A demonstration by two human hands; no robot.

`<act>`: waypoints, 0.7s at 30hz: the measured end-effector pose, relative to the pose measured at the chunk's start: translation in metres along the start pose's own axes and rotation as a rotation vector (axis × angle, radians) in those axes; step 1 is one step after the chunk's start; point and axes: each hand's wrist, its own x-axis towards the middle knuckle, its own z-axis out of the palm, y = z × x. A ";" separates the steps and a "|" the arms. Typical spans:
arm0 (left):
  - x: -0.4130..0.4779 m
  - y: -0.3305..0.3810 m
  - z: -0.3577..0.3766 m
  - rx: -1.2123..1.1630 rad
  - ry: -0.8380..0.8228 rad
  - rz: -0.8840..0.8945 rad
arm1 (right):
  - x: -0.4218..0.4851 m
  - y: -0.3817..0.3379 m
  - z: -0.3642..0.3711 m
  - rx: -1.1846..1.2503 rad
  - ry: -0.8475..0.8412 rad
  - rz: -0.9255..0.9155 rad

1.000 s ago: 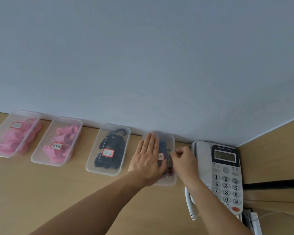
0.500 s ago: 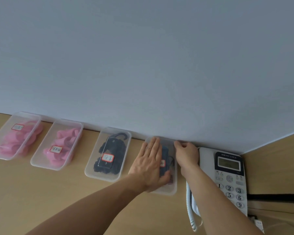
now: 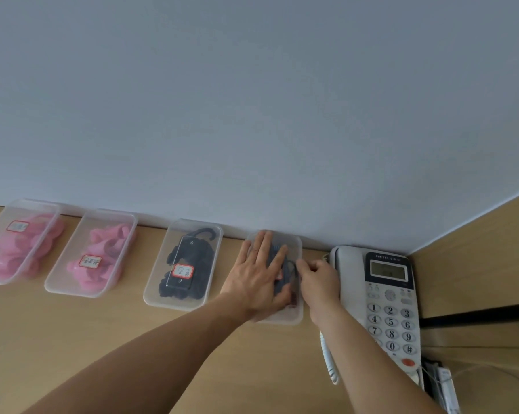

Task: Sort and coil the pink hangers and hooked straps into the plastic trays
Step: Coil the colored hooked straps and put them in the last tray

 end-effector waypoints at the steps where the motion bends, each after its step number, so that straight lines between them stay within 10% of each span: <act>1: 0.001 0.000 0.000 0.005 -0.002 -0.005 | 0.000 -0.002 0.000 -0.007 0.002 -0.011; 21: 0.002 0.000 -0.001 0.028 -0.040 -0.021 | -0.078 0.045 -0.013 0.374 -0.119 0.135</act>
